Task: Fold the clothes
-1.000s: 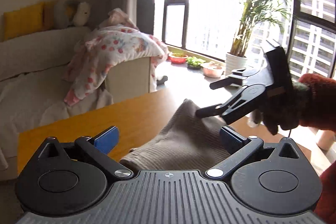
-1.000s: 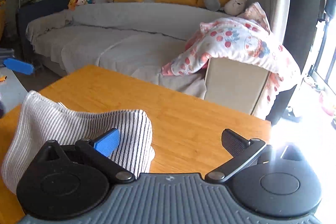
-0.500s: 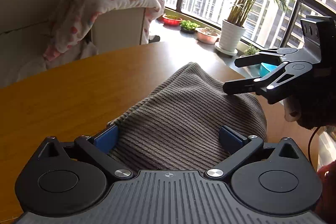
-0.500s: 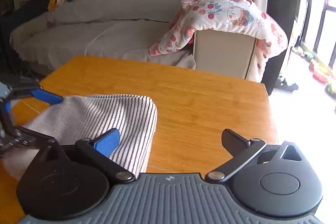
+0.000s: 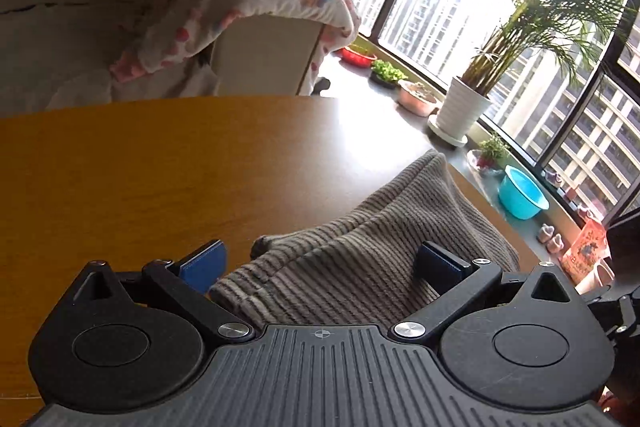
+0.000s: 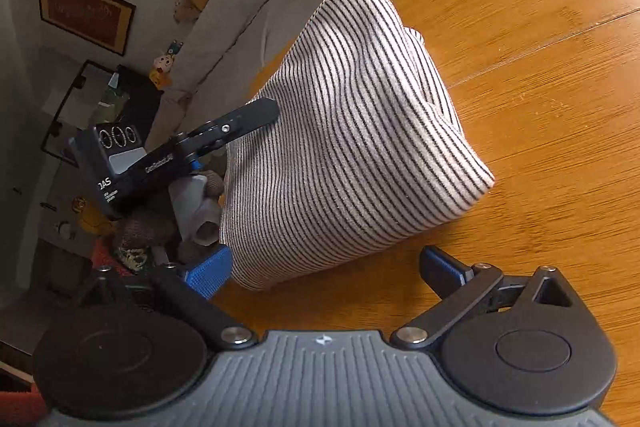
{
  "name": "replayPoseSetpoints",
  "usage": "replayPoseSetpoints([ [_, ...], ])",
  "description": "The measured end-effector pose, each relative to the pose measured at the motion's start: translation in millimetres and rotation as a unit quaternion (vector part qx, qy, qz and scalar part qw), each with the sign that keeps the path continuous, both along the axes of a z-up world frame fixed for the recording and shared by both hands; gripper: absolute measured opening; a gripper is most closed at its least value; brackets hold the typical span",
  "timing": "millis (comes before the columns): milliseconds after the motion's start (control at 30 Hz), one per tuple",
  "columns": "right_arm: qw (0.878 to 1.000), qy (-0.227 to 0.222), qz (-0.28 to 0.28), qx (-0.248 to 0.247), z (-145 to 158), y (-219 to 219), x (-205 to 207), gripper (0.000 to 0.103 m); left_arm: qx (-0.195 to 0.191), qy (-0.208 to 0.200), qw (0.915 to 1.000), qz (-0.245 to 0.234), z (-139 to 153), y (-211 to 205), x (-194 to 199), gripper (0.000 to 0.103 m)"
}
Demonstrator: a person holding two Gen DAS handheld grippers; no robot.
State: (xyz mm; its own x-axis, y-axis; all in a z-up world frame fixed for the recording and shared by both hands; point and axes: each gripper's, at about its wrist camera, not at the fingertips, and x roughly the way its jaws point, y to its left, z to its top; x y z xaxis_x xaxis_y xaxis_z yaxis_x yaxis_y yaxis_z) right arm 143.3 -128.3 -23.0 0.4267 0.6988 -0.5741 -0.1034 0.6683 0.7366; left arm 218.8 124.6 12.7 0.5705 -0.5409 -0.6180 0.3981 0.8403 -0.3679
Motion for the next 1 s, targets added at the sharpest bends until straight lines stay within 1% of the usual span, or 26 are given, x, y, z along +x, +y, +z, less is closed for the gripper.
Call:
replayPoseSetpoints([
  [67, 1.0, -0.008, -0.007, -0.018, 0.1, 2.4, 9.7, 0.076, -0.047, 0.037, 0.9982, 0.008, -13.4, 13.1, 4.5, 0.103],
  [133, 0.999, -0.012, -0.023, -0.034, 1.8, -2.0, 24.9, 0.075, -0.063, 0.043, 0.997, 0.012, -17.3, 21.0, -1.6, 0.103],
  [200, 0.997, -0.037, -0.038, -0.061, 8.1, -5.4, 42.8, 0.075, -0.078, 0.049, 0.9956, 0.016, -21.0, 28.8, -7.7, 0.103],
  [267, 0.991, -0.074, -0.043, -0.105, 15.8, -1.5, 58.7, 0.075, -0.066, 0.045, 0.9968, 0.001, -19.0, 21.8, -20.8, 0.103],
  [367, 0.971, -0.14, -0.041, -0.188, 28.9, 14.2, 81.0, 0.075, -0.059, 0.042, 0.9969, -0.032, -16.8, 6.1, -41.2, 0.103],
  [433, 0.954, -0.179, -0.03, -0.236, 35.8, 28.4, 91.6, 0.076, -0.058, 0.039, 0.9955, -0.064, -17.7, -11.1, -56.8, 0.103],
  [533, 0.922, -0.238, -0.008, -0.305, 48.6, 47.9, 97.4, 0.087, -0.059, 0.03, 0.9922, -0.106, -22.7, -39.1, -79.0, 0.103],
  [600, 0.905, -0.264, -0.001, -0.332, 56.7, 50.8, 92.0, 0.092, -0.061, 0.022, 0.9901, -0.124, -25.4, -53.5, -90.8, 0.103],
  [633, 0.902, -0.273, -0.001, -0.335, 60.9, 47.9, 86.0, 0.094, -0.066, 0.023, 0.989, -0.131, -25.0, -54.6, -93.9, 0.103],
  [667, 0.901, -0.279, -0.002, -0.332, 65.2, 42.7, 78.3, 0.098, -0.072, 0.024, 0.9877, -0.137, -24.5, -55.6, -97.0, 0.103],
  [733, 0.899, -0.292, -0.006, -0.325, 73.8, 32.2, 62.7, 0.099, -0.084, 0.019, 0.9853, -0.148, -17.5, -47.0, -99.6, 0.103],
  [800, 0.895, -0.313, -0.008, -0.318, 78.5, 22.6, 42.3, 0.099, -0.095, 0.006, 0.9837, -0.152, -6.5, -34.1, -102.5, 0.103],
  [833, 0.891, -0.326, -0.007, -0.315, 80.3, 20.6, 31.8, 0.099, -0.104, -0.011, 0.9843, -0.143, 2.1, -25.1, -102.2, 0.103],
  [900, 0.883, -0.351, 0.013, -0.312, 77.1, 24.3, 10.9, 0.099, -0.121, -0.044, 0.9841, -0.123, 19.3, -7.0, -101.6, 0.103],
  [967, 0.87, -0.369, 0.045, -0.325, 65.7, 38.0, -3.8, 0.099, -0.149, -0.071, 0.9822, -0.089, 34.8, 7.7, -93.0, 0.103],
  [1000, 0.867, -0.365, 0.068, -0.333, 56.0, 47.5, -8.1, 0.099, -0.159, -0.082, 0.9809, -0.075, 41.0, 10.8, -87.4, 0.103],
])
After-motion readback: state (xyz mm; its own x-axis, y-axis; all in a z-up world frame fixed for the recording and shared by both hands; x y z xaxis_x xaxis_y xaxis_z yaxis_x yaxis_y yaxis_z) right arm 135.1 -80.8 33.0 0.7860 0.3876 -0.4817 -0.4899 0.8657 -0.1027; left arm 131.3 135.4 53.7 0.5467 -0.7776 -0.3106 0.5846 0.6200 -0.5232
